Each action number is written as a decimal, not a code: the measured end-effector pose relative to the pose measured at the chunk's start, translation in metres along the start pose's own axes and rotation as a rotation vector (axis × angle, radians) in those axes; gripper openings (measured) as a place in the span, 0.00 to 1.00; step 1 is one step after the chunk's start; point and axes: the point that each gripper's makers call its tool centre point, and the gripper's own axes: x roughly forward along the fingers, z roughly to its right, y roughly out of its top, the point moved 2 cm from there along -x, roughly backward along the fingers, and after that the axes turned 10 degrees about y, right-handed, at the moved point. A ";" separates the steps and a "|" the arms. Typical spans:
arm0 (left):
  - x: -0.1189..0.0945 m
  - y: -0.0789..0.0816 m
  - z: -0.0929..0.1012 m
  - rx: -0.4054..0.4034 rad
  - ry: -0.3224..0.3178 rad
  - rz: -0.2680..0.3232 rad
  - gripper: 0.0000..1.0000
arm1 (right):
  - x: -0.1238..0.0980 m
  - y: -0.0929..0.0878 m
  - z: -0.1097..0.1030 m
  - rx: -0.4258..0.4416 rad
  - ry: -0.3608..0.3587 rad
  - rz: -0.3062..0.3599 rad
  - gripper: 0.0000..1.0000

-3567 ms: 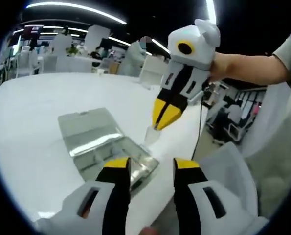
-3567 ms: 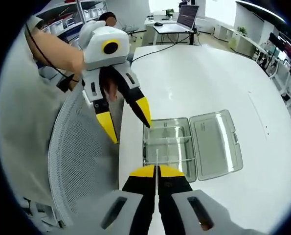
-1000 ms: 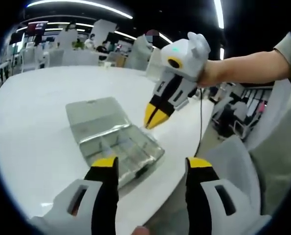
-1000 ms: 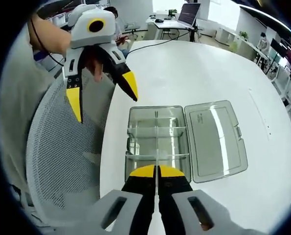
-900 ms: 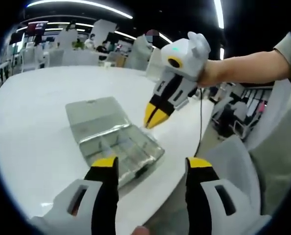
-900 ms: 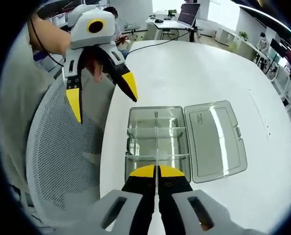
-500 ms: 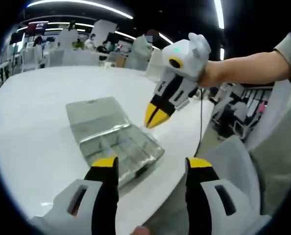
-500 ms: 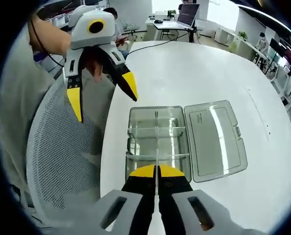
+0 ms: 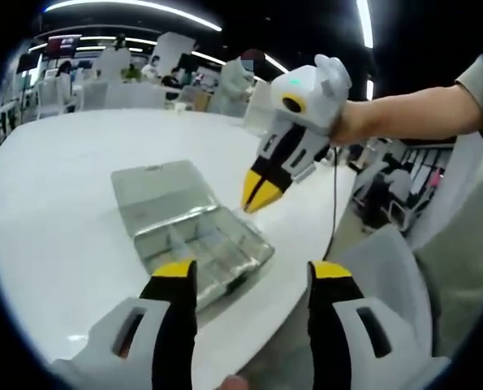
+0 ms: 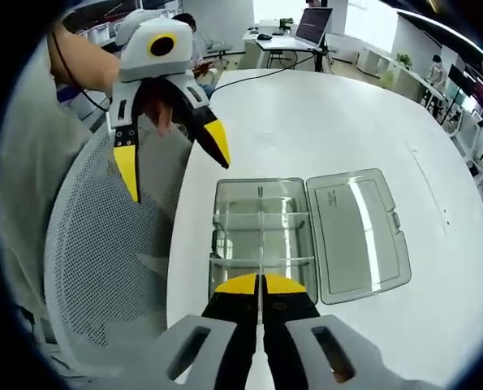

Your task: Insert the divider into the dual guide fixture by aligning both edges with the guide slots and pushing it downward to the bottom, including one-sided entry, uneven engagement, binding, and posture correction.

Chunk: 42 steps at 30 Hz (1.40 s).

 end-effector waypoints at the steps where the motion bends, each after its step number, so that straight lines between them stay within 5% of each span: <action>1: 0.000 0.000 0.000 0.001 0.000 0.000 0.53 | 0.000 0.000 0.000 -0.001 0.000 0.001 0.00; 42: -0.001 -0.002 -0.002 -0.007 0.002 0.001 0.53 | 0.014 -0.010 0.005 -0.057 -0.009 -0.043 0.00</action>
